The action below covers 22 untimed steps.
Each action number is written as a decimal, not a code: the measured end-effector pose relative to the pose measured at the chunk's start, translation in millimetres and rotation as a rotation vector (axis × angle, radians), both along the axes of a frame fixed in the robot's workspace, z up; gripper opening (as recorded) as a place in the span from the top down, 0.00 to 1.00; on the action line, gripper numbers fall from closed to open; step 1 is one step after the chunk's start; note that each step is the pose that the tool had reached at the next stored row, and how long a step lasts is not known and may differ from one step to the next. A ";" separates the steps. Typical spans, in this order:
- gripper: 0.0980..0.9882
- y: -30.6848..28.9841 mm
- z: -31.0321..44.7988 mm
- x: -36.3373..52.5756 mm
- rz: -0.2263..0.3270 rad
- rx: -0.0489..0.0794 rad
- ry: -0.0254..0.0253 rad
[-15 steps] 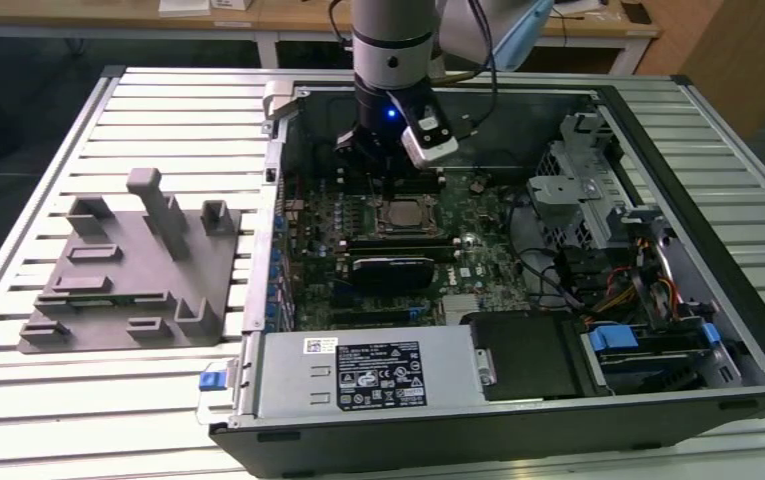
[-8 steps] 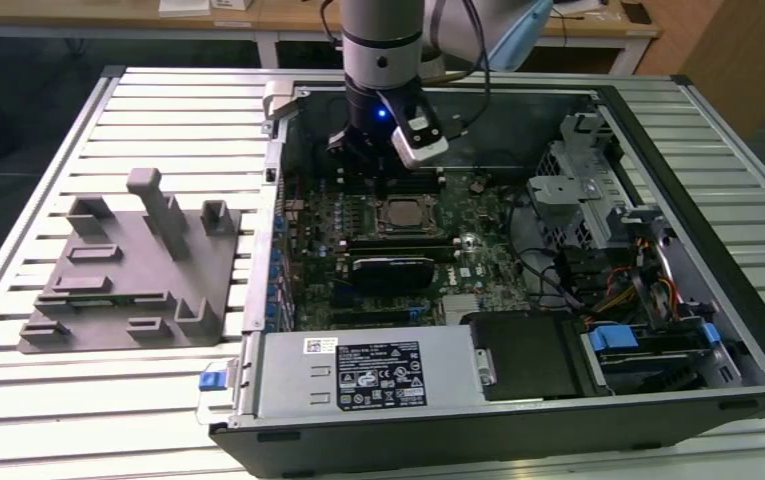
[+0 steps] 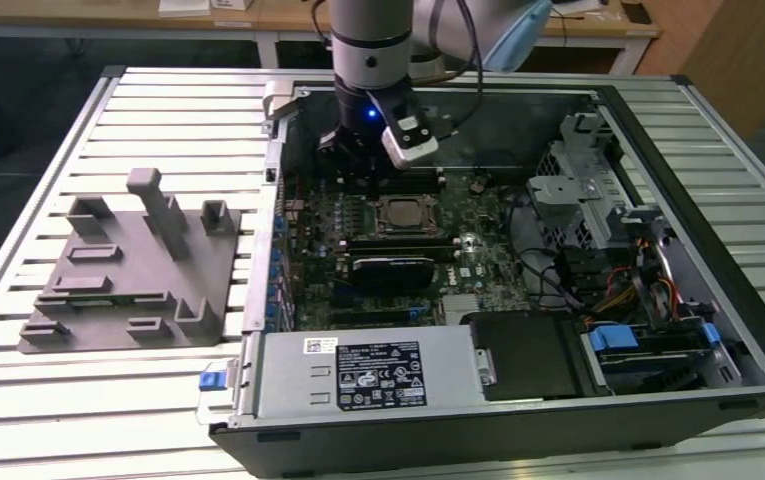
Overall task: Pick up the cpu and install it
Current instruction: 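Install the first cpu locking lever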
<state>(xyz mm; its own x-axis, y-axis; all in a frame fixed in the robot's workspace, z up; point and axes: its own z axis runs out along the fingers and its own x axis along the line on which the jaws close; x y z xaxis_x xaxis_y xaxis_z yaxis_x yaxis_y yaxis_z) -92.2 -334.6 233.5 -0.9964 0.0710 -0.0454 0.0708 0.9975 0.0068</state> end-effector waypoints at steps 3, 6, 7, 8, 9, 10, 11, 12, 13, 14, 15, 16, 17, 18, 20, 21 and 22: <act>0.99 0.0 0.0 -3.2 0.000 0.000 0.0001; 0.99 0.0 0.0 -5.9 0.000 0.014 0.0000; 0.99 0.0 0.0 -6.8 0.000 0.019 -0.0001; 0.99 0.0 -0.1 -7.8 0.000 0.026 -0.0001; 0.99 0.0 0.0 -8.3 0.000 0.034 0.0000; 0.99 -0.1 0.0 -8.9 0.000 0.043 0.0000; 0.99 -0.1 0.0 -9.3 0.000 0.051 0.0000; 0.99 -0.1 0.0 -9.7 0.000 0.060 0.0000; 0.99 -0.1 0.0 -10.1 0.000 0.068 0.0000; 0.99 -0.2 0.0 -10.5 0.000 0.076 -0.0001; 0.99 -0.2 0.0 -10.9 0.000 0.084 0.0000; 0.99 -0.2 0.0 -11.3 0.000 0.091 -0.0001; 0.99 -0.2 0.0 -11.6 0.000 0.099 0.0001; 0.99 -0.3 0.0 -12.0 0.000 0.107 0.0001; 0.99 -0.4 0.0 -12.5 0.000 0.122 0.0000; 0.99 -0.4 0.0 -12.8 0.000 0.129 0.0000; 0.99 -0.4 0.0 -13.1 0.000 0.135 0.0000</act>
